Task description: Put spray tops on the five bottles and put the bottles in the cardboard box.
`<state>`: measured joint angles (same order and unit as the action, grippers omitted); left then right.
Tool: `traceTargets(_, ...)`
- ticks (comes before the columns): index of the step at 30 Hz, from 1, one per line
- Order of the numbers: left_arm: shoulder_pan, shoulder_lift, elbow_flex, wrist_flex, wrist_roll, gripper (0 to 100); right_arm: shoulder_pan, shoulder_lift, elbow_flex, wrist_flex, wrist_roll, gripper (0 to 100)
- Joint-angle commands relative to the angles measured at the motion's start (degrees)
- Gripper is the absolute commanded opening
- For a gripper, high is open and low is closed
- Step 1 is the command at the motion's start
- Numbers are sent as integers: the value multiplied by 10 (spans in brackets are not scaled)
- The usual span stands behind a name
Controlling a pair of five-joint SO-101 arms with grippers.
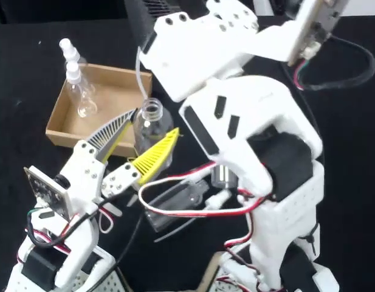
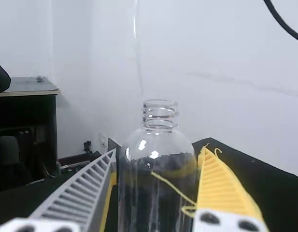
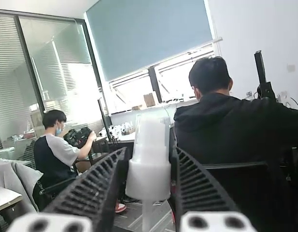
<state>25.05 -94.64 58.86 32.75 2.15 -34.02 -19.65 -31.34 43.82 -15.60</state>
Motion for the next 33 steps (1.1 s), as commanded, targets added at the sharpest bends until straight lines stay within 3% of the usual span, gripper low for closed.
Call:
traceTargets(1, 4, -3, -6, -16, 4, 230, 13, 0, -3, 12, 1, 103)
traceTargets(14, 3, -3, -1, -31, 3, 230, 13, -76, 51, 33, 2, 103)
traceTargets(20, 3, -3, 0, -28, 3, 230, 13, -79, 36, -33, 2, 103)
traceTargets(33, 3, -3, 10, -32, 0, 230, 42, -87, 44, -31, 2, 103)
